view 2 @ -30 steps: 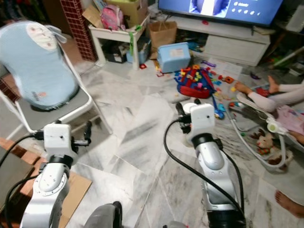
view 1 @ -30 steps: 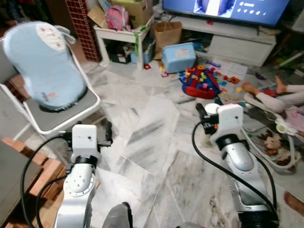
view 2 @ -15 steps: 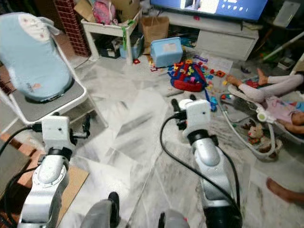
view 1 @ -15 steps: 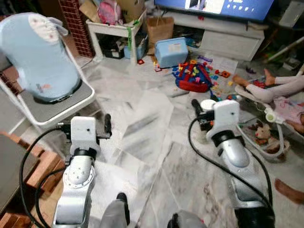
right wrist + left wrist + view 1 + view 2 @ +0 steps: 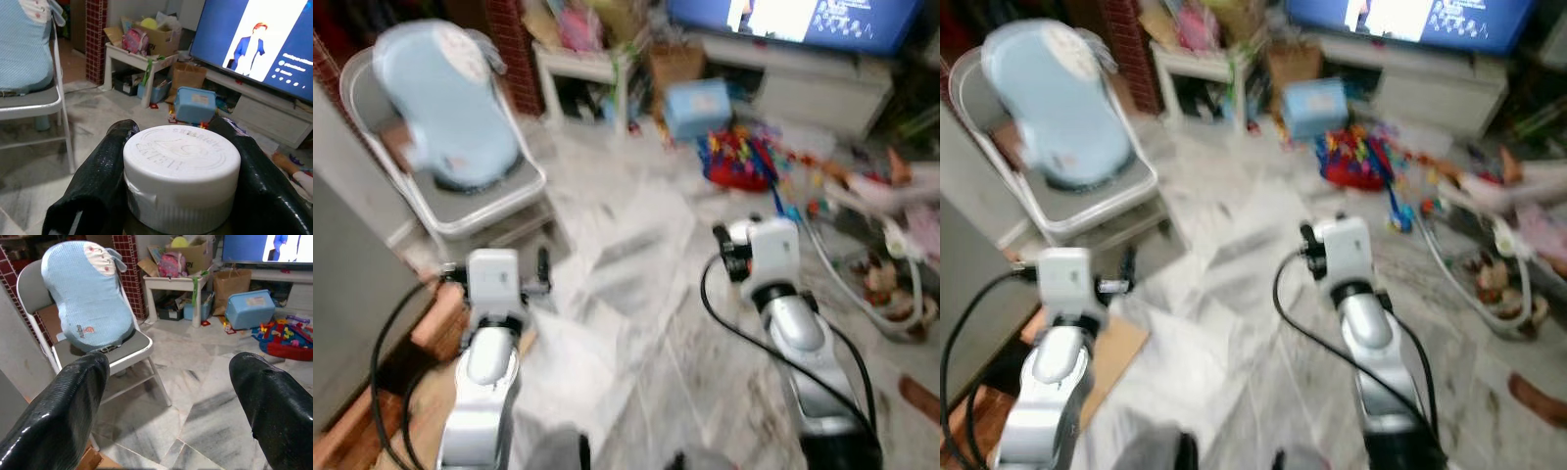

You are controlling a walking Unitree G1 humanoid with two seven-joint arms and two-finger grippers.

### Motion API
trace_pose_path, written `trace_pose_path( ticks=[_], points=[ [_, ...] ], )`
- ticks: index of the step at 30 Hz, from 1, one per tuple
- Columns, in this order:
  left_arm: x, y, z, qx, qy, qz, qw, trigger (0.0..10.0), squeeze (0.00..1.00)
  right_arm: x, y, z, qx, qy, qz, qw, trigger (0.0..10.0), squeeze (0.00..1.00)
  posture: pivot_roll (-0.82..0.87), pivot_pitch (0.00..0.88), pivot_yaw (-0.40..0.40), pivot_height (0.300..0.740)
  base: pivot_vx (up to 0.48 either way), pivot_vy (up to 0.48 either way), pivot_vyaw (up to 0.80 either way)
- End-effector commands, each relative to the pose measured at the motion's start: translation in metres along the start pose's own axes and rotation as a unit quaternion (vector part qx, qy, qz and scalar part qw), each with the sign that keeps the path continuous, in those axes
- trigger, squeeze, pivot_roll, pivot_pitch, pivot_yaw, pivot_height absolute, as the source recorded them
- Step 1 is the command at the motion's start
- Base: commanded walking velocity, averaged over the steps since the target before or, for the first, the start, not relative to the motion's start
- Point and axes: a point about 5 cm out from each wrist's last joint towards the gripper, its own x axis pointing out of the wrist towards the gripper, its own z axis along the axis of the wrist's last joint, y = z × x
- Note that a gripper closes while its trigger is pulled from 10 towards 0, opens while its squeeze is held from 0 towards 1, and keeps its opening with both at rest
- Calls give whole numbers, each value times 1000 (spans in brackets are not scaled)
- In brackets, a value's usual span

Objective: Restocking fridge

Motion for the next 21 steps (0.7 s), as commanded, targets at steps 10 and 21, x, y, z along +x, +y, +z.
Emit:
trace_pose_path(
  ticks=[10,21],
  points=[
    [6,6,2,12,-9,8,1000,10000,0,6,3,13,10,-34,4,999,10000,0,43,99,-19,740,0,480,402],
    [7,5,4,15,-19,9,1000,10000,0,8,4,12,13,-35,5,999,10000,0,46,97,-24,740,0,424,0]
  ],
)
